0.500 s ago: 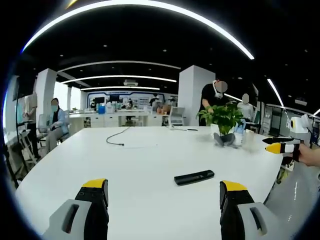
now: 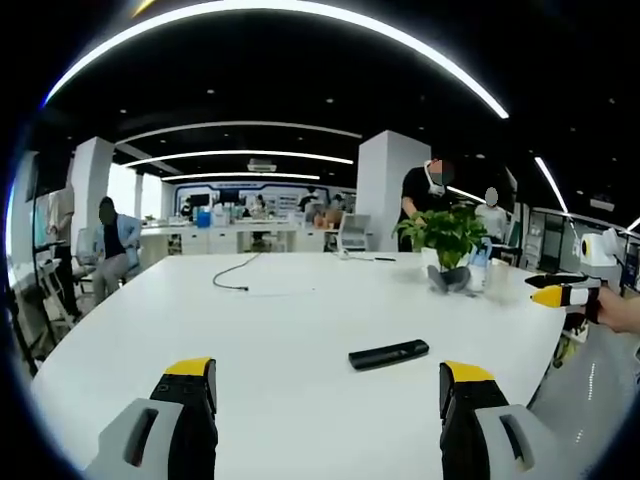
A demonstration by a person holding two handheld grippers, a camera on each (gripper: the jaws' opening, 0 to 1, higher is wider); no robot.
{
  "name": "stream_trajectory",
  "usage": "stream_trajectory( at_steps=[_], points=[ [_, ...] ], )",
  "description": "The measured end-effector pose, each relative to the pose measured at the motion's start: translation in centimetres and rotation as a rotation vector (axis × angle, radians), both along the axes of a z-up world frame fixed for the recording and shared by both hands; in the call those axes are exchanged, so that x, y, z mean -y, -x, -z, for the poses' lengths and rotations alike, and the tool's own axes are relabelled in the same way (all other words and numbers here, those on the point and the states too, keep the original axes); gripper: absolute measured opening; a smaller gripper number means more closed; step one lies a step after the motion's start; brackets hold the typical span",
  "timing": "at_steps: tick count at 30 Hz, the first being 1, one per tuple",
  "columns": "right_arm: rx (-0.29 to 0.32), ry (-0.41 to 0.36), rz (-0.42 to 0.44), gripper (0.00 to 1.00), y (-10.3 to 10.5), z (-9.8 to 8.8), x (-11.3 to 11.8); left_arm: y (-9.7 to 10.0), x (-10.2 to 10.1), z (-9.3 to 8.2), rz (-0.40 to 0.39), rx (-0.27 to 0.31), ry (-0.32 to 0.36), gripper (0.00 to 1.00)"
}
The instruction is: Press the specified remote control buttons in sequence, fully releasing each button before pressing the next.
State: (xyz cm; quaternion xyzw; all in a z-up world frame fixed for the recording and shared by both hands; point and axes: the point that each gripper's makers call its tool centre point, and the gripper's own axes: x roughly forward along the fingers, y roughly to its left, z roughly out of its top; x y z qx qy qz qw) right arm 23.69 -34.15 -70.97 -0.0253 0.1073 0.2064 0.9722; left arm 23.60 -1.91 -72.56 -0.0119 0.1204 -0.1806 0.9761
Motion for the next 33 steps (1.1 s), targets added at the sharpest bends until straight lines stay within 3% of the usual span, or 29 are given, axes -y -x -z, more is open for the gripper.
stream_trajectory(
  at_steps=[7, 13, 17, 21, 23, 26, 33],
  points=[
    [-0.022, -0.011, -0.015, 0.82, 0.1, 0.4, -0.2, 0.0, 0.2, 0.7, 0.006, -0.033, -0.025, 0.96],
    [-0.004, 0.0, -0.017, 0.82, 0.0, 0.1, -0.3, 0.1, 0.7, 1.0, 0.032, -0.045, -0.045, 0.96],
    [-0.005, 0.013, 0.025, 0.83, -0.1, 0.2, 0.4, 0.2, 1.7, 0.9, 0.082, -0.04, -0.028, 0.96],
    [-0.004, 0.034, 0.096, 0.83, -0.5, 0.2, 1.7, 0.5, 2.9, 1.4, 0.148, -0.049, -0.104, 0.96],
    [-0.005, 0.03, 0.088, 0.84, -0.8, 0.2, 1.5, 0.6, 3.7, 1.6, 0.187, -0.046, -0.124, 0.96],
    [-0.009, 0.046, 0.064, 0.84, -0.5, 0.4, 0.8, 0.9, 4.1, 0.7, 0.204, -0.007, -0.1, 0.96],
    [-0.01, 0.11, 0.061, 0.87, -0.8, 0.7, 0.1, 0.9, 4.2, 0.3, 0.22, 0.006, -0.055, 0.96]
  ],
)
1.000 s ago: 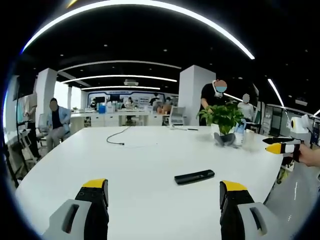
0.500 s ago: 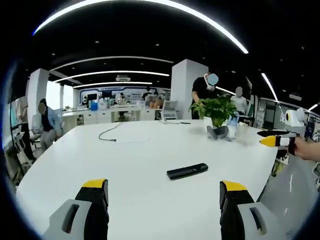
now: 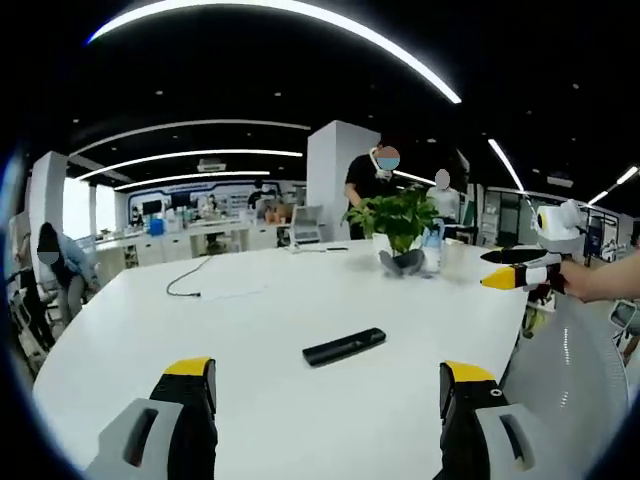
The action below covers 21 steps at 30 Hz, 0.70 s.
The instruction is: Press the specified remote control buttons in sequence, fully releasing each button before pressing the next.
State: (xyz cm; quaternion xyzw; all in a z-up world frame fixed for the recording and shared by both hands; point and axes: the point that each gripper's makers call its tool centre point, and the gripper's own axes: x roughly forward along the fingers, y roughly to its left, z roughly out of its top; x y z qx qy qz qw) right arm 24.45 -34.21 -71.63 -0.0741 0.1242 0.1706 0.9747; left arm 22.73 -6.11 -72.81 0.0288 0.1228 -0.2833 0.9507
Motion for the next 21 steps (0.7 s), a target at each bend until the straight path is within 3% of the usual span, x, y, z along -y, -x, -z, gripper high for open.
stream_trajectory(
  at_steps=[5, 9, 12, 16, 21],
  points=[
    [-0.019, -0.006, 0.011, 0.86, -0.1, 0.3, 0.3, -0.3, -0.6, -0.1, -0.032, -0.005, 0.027, 0.96],
    [-0.039, -0.019, -0.028, 0.86, 0.1, 0.7, -0.4, -0.5, -1.5, -0.2, -0.083, 0.0, 0.03, 0.96],
    [-0.058, 0.041, -0.052, 0.87, 0.3, 1.3, -0.9, -0.7, -2.1, 0.0, -0.117, -0.002, 0.01, 0.96],
    [-0.031, 0.02, -0.076, 0.86, 0.6, 0.5, -1.3, -0.8, -2.3, 0.0, -0.129, -0.007, 0.024, 0.96],
    [-0.034, -0.021, -0.047, 0.82, 0.4, 0.4, -0.2, -0.9, -2.1, 0.4, -0.129, -0.035, 0.021, 0.97]
  ],
)
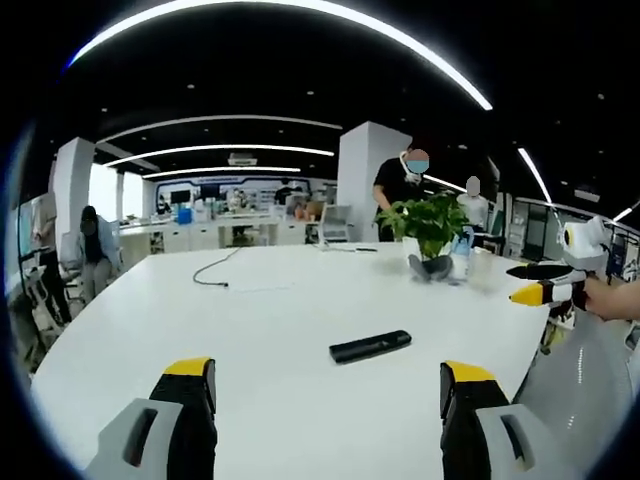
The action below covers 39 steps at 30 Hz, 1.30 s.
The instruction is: Press the specified remote control buttons in sequence, fully releasing each button before pressing the next.
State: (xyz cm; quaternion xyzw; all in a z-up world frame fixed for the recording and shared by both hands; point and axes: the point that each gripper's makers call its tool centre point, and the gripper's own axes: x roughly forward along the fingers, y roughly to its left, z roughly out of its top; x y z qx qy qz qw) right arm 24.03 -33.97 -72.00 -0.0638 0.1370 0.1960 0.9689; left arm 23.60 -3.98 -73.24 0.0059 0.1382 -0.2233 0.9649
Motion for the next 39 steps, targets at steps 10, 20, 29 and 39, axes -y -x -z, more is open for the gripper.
stream_trajectory(
  at_steps=[10, 20, 29, 39],
  points=[
    [-0.001, -0.035, -0.003, 0.78, -0.1, 0.1, 0.2, -0.2, 2.4, 1.0, 0.112, -0.123, 0.018, 0.98],
    [0.001, -0.008, -0.03, 0.76, -0.1, 0.1, -0.3, -2.2, 5.1, 1.6, 0.225, -0.15, -0.077, 0.96],
    [0.01, 0.011, -0.013, 0.75, -0.2, 0.0, 0.1, -3.8, 7.2, 2.6, 0.32, -0.192, -0.115, 0.95],
    [0.01, 0.02, -0.012, 0.73, -0.2, 0.1, 0.1, -5.4, 8.5, 3.8, 0.417, -0.245, -0.171, 0.91]
  ],
)
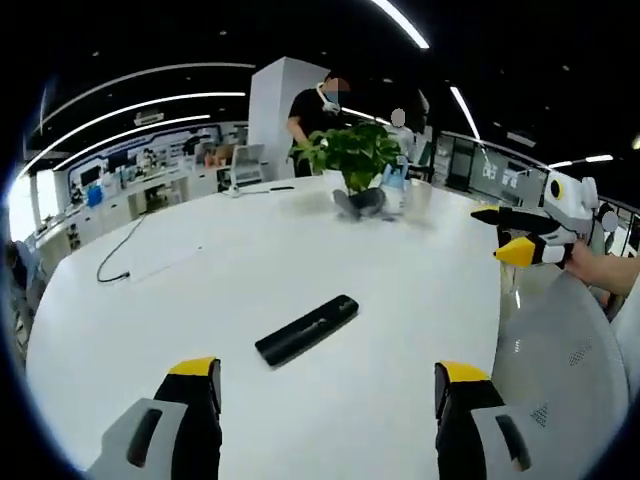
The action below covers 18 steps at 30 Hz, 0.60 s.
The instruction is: Press the specified remote control buttons in sequence, fully releasing each button before pressing the next.
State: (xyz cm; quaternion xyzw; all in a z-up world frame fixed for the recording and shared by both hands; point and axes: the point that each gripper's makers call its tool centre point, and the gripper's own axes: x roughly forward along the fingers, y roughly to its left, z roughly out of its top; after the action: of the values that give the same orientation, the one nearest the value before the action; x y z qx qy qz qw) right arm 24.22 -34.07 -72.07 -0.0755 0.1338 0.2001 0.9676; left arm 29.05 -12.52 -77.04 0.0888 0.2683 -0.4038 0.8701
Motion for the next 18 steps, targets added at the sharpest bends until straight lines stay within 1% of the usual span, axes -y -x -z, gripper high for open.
stream_trajectory(
  at_steps=[3, 5, 9, 13, 18],
  points=[
    [-0.002, 0.005, -0.001, 0.72, 0.0, 0.1, 0.0, -0.6, 0.1, 0.5, 0.022, -0.022, -0.015, 0.91],
    [-0.004, 0.005, -0.003, 0.72, 0.0, 0.1, 0.0, -0.8, 0.1, 0.7, 0.031, -0.025, -0.023, 0.91],
    [-0.007, 0.012, -0.006, 0.7, 0.1, 0.2, -0.1, -1.4, -0.1, 1.8, 0.077, -0.053, -0.078, 0.91],
    [-0.006, 0.013, -0.004, 0.69, 0.1, 0.2, 0.0, -1.8, -0.1, 2.5, 0.113, -0.068, -0.121, 0.91],
    [0.0, -0.007, -0.001, 0.69, 0.1, 0.0, 0.0, -2.4, 0.3, 3.4, 0.16, -0.093, -0.167, 0.91]
  ],
)
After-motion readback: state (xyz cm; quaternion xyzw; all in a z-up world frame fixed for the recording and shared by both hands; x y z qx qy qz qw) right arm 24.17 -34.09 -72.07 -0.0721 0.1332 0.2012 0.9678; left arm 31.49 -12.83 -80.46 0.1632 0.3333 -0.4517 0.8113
